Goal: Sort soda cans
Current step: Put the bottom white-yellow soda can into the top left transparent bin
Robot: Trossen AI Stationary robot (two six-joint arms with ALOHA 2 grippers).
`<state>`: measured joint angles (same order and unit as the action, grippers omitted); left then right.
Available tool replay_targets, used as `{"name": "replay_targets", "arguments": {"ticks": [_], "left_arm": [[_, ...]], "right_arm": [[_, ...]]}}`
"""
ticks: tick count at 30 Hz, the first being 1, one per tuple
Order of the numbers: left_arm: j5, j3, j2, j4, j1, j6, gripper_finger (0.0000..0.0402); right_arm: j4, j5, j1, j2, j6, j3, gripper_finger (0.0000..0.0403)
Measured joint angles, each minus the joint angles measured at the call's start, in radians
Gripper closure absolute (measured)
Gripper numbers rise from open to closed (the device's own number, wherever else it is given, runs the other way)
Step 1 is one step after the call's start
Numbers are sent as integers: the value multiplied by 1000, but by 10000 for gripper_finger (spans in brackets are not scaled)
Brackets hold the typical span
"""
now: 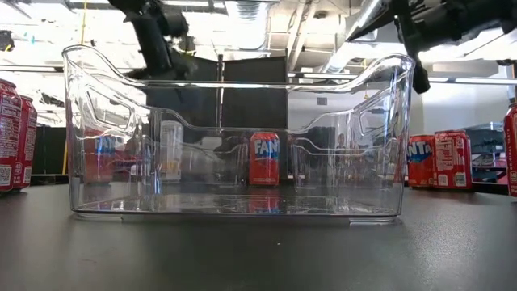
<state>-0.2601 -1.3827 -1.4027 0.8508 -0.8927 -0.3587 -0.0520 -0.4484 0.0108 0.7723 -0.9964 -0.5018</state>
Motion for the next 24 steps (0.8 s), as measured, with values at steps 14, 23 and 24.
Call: {"name": "replay_targets", "arguments": {"ticks": [14,23,24], "left_arm": [[103,-113,270,362,265,50,68],[99,-122,327,424,513,-78,70],[99,-122,327,428,542,-97,70]], "right_arm": [[-55,58,-144,0,63,0,30],[-180,110,-165,0,29,0,34],[-195,109,-154,0,29,0,36]]}}
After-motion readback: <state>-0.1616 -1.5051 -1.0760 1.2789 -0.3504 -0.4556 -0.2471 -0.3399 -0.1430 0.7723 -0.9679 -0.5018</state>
